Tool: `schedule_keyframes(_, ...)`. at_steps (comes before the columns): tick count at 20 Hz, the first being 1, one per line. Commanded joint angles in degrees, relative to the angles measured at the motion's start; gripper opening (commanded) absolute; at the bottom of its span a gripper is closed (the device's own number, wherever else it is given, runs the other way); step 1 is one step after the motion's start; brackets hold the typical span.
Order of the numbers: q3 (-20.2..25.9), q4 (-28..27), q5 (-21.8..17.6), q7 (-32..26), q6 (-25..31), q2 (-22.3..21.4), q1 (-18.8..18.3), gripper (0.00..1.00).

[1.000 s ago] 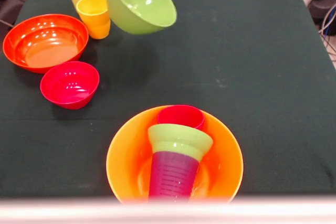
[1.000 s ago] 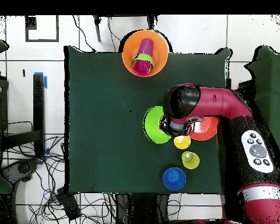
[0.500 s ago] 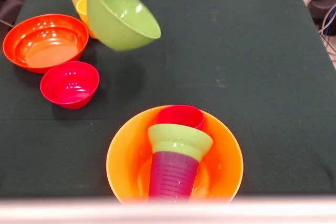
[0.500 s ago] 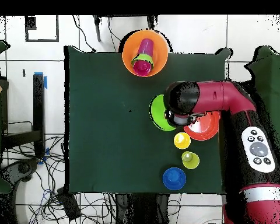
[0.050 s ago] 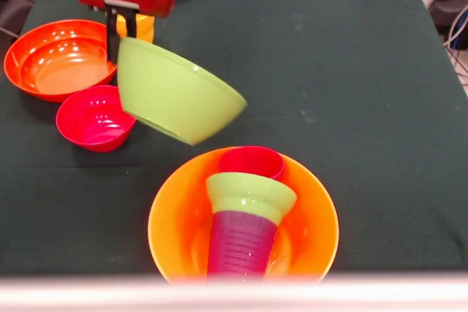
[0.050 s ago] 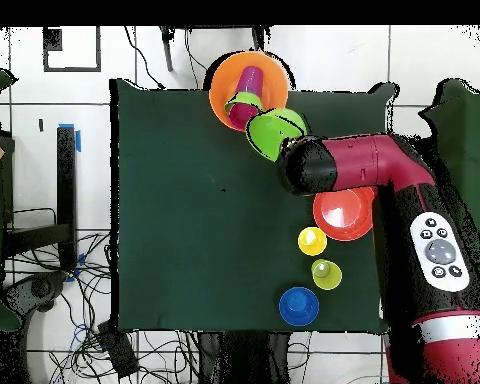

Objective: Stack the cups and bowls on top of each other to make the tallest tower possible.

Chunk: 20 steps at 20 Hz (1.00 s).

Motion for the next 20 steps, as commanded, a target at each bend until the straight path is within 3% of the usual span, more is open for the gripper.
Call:
schedule_keyframes(1,9.0,7.6,1.2,-12.6,-4.5,4.0,-2.3,0.00)
schedule_keyframes(11,19.7,18.5,11.8,-7.8,-4.5,6.5,-11.5,0.00)
schedule_keyframes(16,17.8,20.4,15.7,-3.4,0.4,6.3,-11.9,0.00)
schedule_keyframes(20,11.6,15.8,15.6,-4.1,9.7,5.6,-8.9,0.00)
